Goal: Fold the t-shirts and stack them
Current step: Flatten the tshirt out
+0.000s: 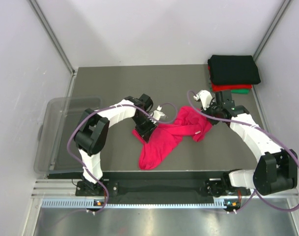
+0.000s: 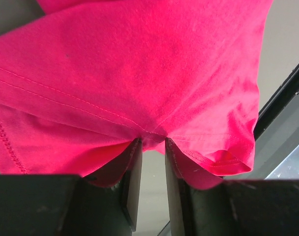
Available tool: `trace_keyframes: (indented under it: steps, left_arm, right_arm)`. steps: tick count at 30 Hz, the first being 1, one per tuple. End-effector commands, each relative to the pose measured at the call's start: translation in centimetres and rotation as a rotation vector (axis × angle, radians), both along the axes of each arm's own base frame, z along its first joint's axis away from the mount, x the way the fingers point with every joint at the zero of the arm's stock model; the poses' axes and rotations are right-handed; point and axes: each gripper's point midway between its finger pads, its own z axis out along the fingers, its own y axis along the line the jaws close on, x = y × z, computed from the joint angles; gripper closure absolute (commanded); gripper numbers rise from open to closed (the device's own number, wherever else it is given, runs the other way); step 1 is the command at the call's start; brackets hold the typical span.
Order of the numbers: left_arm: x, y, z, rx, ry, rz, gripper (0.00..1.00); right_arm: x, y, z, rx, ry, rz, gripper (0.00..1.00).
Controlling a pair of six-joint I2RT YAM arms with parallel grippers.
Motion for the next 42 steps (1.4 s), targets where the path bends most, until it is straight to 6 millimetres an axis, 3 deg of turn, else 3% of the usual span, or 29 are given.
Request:
trace_keyframes:
  steps: [1,5,9,12,15,21,23,25,28,29,32,36,42]
  left_arm:
    - [-0.6,-0.2,0.6,-0.023,0.004,-0.030,0.70]
    - [-0.3,-0.2,0.1,-0.010,-0.004,-0.030,0.76]
    - [0.2,-0.5,0.4,-0.016,-0.023,-0.025,1.00]
    - [0.9,-0.7,1.4,-0.024,-0.064,-0.019,1.00]
    - [2.8,-0.7,4.7,-0.038,-0.175,-0.021,1.00]
    - [7.2,1.0,15.6,-0.074,-0.556,0.003,1.00]
    - [7.2,1.5,18.7,-0.098,-0.640,0.005,1.00]
    - [6.4,2.1,19.9,-0.110,-0.660,-0.012,1.00]
    - [4.3,2.1,16.9,-0.120,-0.569,-0.033,0.72]
    - [3.2,2.4,14.6,-0.106,-0.503,-0.040,0.67]
    - [1.3,1.6,11.2,-0.147,-0.376,-0.007,0.63]
    - [0.3,0.7,7.8,-0.147,-0.228,0.024,0.56]
    - [-0.4,-0.5,4.8,-0.126,-0.045,0.017,0.55]
  right_arm:
    - [0.6,0.1,0.1,0.029,-0.017,-0.014,0.99]
    - [0.7,0.1,0.3,0.029,-0.024,-0.015,0.99]
    - [0.6,0.1,0.1,0.030,-0.022,-0.016,0.99]
    - [0.6,0.1,0.2,0.031,-0.025,-0.016,0.99]
    - [0.5,0.0,0.5,0.032,-0.034,-0.022,0.99]
    - [0.9,-0.4,2.2,0.026,-0.088,-0.041,0.99]
    - [1.0,-0.4,3.1,0.034,-0.108,-0.043,0.99]
    - [1.2,-0.3,3.9,0.041,-0.127,-0.044,0.99]
    - [1.1,-0.1,4.1,0.051,-0.119,-0.044,0.97]
    - [1.0,0.0,3.7,0.051,-0.104,-0.040,0.96]
    - [1.0,0.1,3.4,0.056,-0.092,-0.042,0.95]
    - [1.0,0.0,3.3,0.053,-0.086,-0.042,0.95]
    - [0.8,-0.2,2.7,0.041,-0.077,-0.037,0.95]
